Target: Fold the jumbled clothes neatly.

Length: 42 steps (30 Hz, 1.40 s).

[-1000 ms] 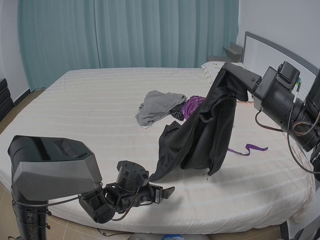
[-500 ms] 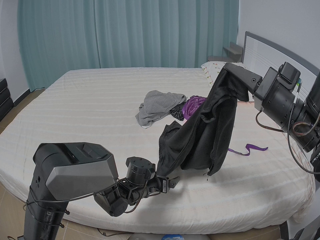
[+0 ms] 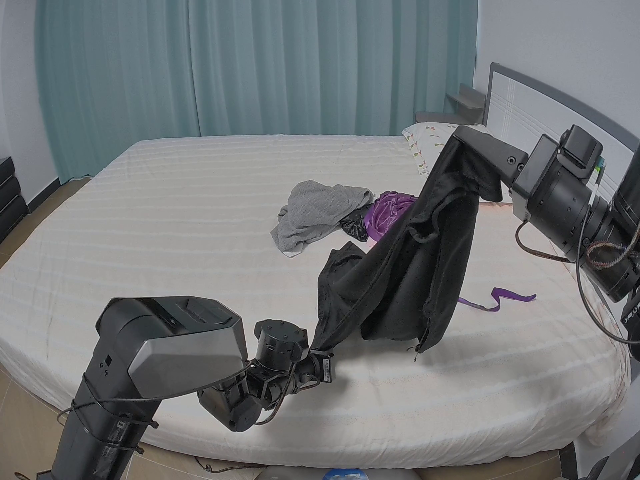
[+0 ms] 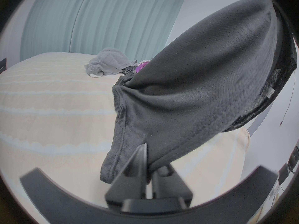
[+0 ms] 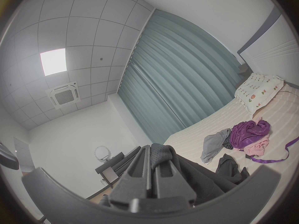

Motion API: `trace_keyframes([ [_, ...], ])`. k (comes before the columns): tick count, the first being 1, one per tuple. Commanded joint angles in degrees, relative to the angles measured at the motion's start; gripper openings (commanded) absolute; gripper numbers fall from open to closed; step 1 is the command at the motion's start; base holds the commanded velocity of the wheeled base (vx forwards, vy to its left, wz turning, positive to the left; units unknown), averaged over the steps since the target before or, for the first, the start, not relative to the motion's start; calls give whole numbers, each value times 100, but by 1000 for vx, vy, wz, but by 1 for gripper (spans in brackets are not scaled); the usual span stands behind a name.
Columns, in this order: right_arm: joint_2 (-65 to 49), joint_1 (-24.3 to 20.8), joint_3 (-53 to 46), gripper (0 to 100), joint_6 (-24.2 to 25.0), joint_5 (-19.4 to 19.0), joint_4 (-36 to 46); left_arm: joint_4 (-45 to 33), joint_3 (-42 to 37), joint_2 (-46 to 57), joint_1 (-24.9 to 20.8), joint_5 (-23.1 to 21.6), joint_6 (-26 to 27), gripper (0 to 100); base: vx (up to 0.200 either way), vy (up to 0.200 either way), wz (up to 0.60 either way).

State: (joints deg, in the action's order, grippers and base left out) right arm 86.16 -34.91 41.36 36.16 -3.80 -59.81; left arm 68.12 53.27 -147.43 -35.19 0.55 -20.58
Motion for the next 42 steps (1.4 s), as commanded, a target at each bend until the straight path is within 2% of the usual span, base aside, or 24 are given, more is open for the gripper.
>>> trace_keyframes([
  [1,41,152,-5,0,14,-6,-5,-1,-212,250,74,15,-87,0,0,0,0],
  [7,392,670,-58,0,67,-85,-5,-124,-309,1155,329,710,-465,0,0,0,0],
  [9,568,837,-41,0,76,-85,-13,-291,-353,1542,417,745,-509,0,0,0,0],
  [13,1157,1382,478,0,58,64,-136,-1301,-159,2781,637,780,-623,0,0,0,0],
  [14,1157,1382,478,0,58,64,-136,-1301,-159,2781,637,780,-623,0,0,0,0],
  [15,1315,1584,821,0,58,249,-224,-1671,87,3194,681,824,-746,0,0,0,0],
  [16,1315,1584,821,0,58,249,-224,-1671,87,3194,681,824,-746,0,0,0,0],
  [17,1500,1795,1436,0,49,609,-295,-2286,553,3722,716,991,-887,0,0,0,0],
  [18,1500,1804,1471,0,49,626,-295,-2330,588,3748,725,1009,-887,0,0,0,0],
  [20,1561,2006,2016,0,41,987,-295,-3015,1098,4144,725,1184,-974,0,0,0,0],
  [23,1526,2147,1919,0,58,1101,-286,-3499,1168,4399,760,1220,-1352,0,0,0,0],
  [28,1790,2068,575,0,137,1066,-339,-3463,447,4399,821,1264,-1678,0,0,0,0],
  [33,2080,1778,-410,0,665,1057,-769,-3305,-414,4416,584,1264,-2126,0,0,0,0],
  [39,2273,1549,-1016,0,752,1083,-840,-3270,-1056,4416,584,1237,-2741,0,0,0,0],
  [42,2282,1514,-1192,0,884,1075,-875,-3261,-1363,4425,593,1193,-2811,0,0,0,0],
])
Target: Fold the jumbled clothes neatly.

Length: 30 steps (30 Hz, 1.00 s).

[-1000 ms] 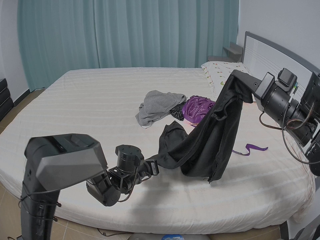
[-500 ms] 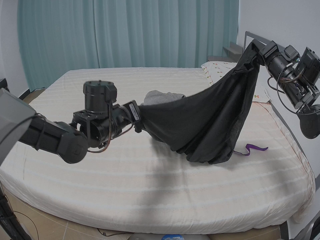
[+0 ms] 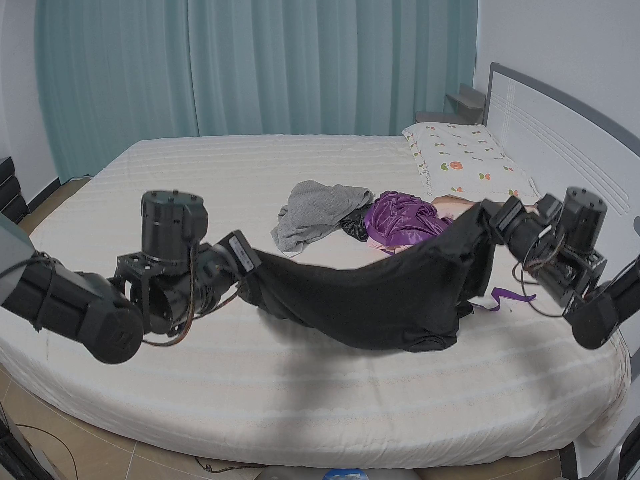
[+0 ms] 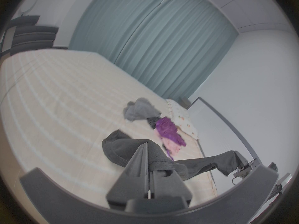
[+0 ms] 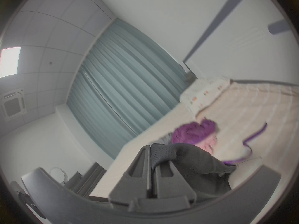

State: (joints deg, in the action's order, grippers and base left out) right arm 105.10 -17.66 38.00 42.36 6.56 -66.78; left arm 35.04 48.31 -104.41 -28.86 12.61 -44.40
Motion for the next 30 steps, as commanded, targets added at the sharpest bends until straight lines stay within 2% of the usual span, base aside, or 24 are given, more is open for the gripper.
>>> trace_keyframes([
  [1,398,-264,-882,0,325,38,-195,47,-973,132,-50,-12,-438,0,0,0,0],
  [13,354,-325,-1295,0,396,30,-292,38,-1263,193,-235,-39,-667,0,0,0,0],
  [19,468,-413,-1418,0,369,38,-573,47,-1377,167,-340,-30,-658,0,-200,0,0],
  [30,512,-431,-1462,0,334,38,-670,161,-1342,184,-287,-56,-640,0,0,0,0],
])
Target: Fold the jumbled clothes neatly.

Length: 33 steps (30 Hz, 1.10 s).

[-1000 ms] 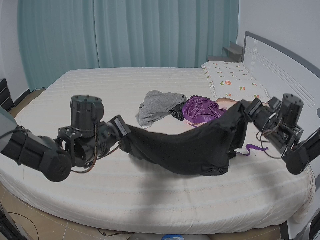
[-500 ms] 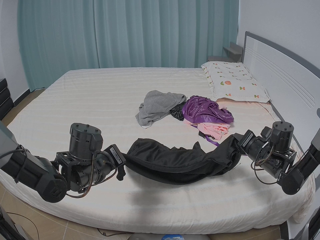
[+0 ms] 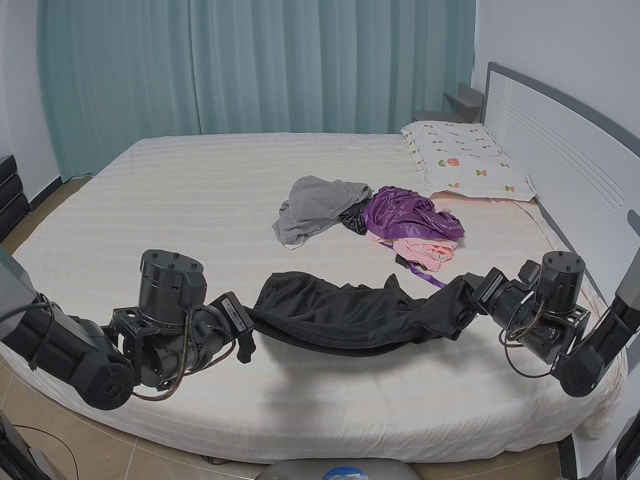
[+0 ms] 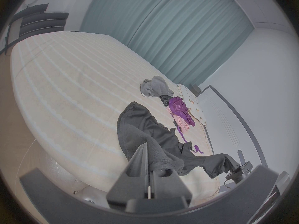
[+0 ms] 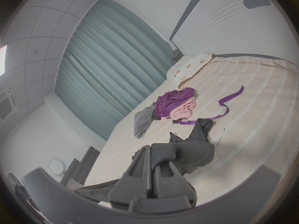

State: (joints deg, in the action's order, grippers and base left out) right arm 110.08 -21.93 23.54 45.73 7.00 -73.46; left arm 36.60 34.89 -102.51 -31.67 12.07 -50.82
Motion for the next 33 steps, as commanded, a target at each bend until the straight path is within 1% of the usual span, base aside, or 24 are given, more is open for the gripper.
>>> trace_keyframes([
  [1,13,-4,-16,0,-2,-5,-2,5,0,-6,-6,-3,2,0,0,0,0],
  [4,13,-13,-16,0,-2,-5,-2,14,9,3,-41,15,2,0,0,0,0],
  [7,13,-13,-16,0,-2,-5,-2,5,0,38,21,-3,-33,0,0,0,0],
  [11,13,-13,-16,0,-2,-5,-2,5,27,29,109,-12,-95,0,0,200,0],
  [33,-4,-22,-7,0,-46,65,-2,23,53,144,100,-3,-95,0,0,200,0],
])
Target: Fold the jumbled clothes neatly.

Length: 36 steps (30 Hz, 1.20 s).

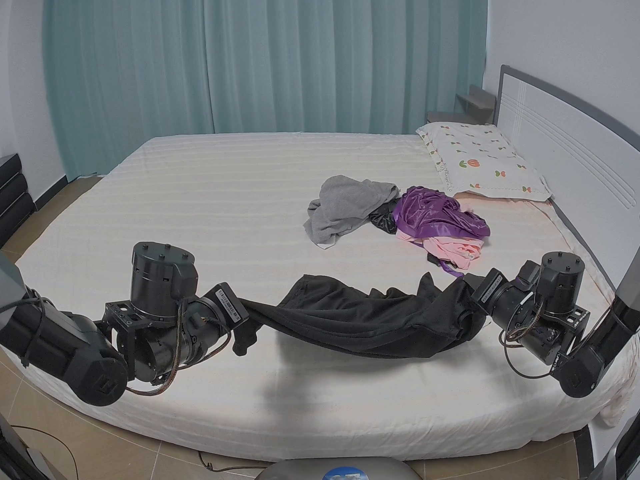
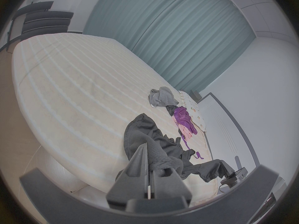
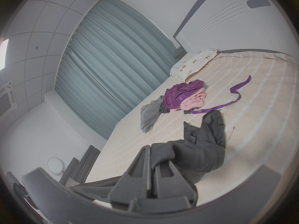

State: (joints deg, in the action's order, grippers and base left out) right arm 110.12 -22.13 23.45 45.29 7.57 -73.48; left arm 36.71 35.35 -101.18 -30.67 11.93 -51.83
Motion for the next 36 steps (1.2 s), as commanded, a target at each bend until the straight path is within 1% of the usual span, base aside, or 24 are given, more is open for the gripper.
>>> trace_keyframes([
  [1,-17,-2,1,0,-2,8,-8,12,7,11,0,11,7,0,0,200,0],
  [14,-43,-29,1,0,-2,8,-8,3,-20,248,-35,11,7,0,0,200,0],
  [36,-25,-37,1,0,-2,-1,-8,3,-20,283,-44,2,7,0,0,200,0],
])
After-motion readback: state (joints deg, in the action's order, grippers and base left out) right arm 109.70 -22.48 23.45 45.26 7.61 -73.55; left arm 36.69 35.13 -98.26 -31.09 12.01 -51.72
